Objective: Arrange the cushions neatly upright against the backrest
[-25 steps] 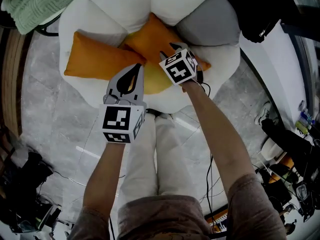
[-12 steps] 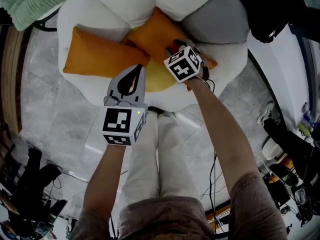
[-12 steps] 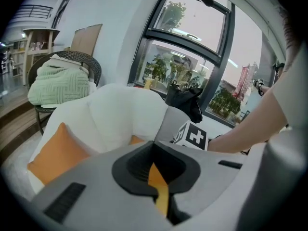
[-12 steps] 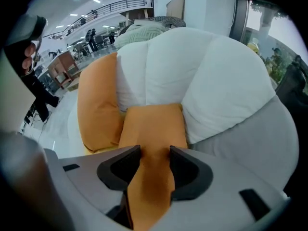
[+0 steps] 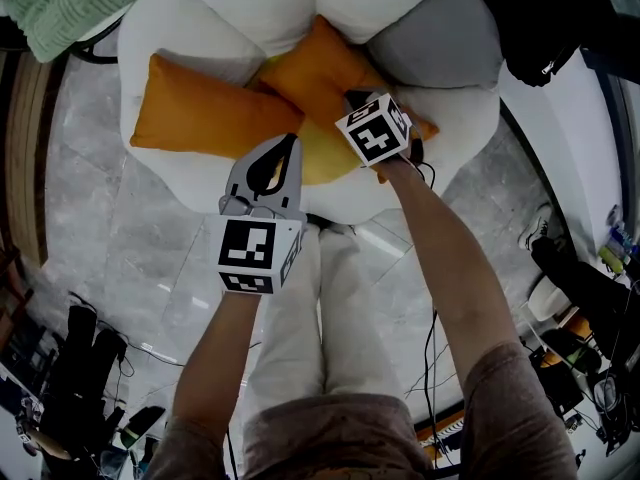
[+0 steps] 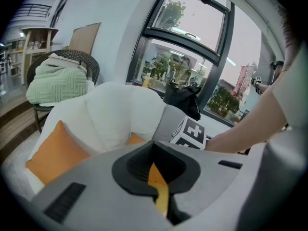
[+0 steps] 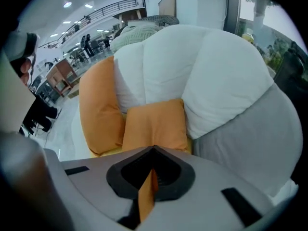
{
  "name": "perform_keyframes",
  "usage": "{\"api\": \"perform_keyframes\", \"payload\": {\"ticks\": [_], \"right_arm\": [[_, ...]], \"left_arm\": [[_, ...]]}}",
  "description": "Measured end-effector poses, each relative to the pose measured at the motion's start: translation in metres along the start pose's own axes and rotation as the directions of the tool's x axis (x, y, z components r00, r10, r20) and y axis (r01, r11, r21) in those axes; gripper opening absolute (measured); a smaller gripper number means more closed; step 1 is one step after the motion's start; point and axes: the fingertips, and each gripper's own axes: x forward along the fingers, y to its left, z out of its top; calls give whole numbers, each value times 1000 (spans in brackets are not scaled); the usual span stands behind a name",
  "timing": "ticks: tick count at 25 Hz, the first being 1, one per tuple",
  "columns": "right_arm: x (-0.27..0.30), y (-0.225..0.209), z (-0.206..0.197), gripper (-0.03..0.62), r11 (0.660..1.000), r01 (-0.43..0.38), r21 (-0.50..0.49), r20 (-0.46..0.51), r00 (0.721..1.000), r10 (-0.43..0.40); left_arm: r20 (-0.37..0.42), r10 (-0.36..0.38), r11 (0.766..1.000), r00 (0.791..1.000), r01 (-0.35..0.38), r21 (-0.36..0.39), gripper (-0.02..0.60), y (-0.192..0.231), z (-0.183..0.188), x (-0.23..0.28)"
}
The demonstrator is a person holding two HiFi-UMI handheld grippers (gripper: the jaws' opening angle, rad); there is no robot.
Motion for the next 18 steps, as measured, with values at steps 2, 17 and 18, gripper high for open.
{"api": "perform_keyframes", "payload": {"ticks": [2,17,18], "right_arm": [[-1,0,0,20,1000,-7,27,11,1000,7],[-52,-3,12,20,988,27,152,185,981,-55],[-58,-5,15,20,986,29,166,203,977,-63]], "left_arm": [[-4,-1,1000,1000,1,-2,5,0,-1,1],[7,-12,1000,1000,12,18,5,-13,14,-8],[8,-14,1000,1000,14,21,6,-15,16,-9]]}}
